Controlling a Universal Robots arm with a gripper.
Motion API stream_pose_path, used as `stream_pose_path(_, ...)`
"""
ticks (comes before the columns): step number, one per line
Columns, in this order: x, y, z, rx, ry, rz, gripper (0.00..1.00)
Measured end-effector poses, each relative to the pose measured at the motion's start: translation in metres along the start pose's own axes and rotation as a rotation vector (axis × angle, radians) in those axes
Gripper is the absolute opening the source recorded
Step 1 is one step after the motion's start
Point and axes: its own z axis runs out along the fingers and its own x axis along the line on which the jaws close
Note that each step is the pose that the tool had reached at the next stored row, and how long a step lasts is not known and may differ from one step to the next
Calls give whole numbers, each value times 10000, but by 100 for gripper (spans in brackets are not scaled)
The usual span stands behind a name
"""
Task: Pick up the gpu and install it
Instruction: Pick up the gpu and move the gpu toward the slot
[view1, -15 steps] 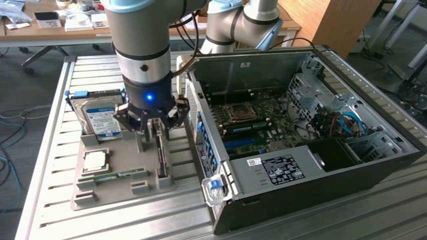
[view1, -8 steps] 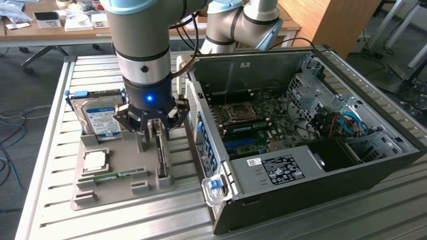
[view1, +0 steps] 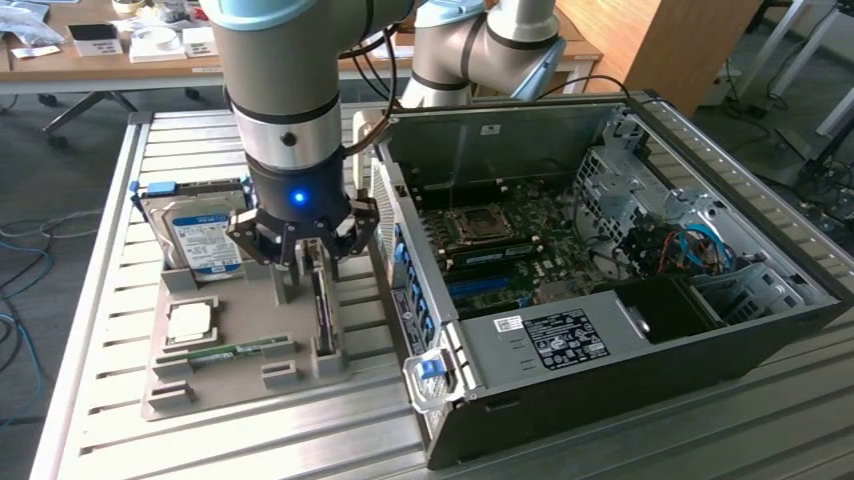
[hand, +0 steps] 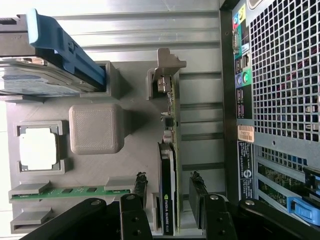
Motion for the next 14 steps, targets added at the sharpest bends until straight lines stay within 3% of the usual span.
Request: stream_pose_path(14,1,-1,34,-2,-2,0,47)
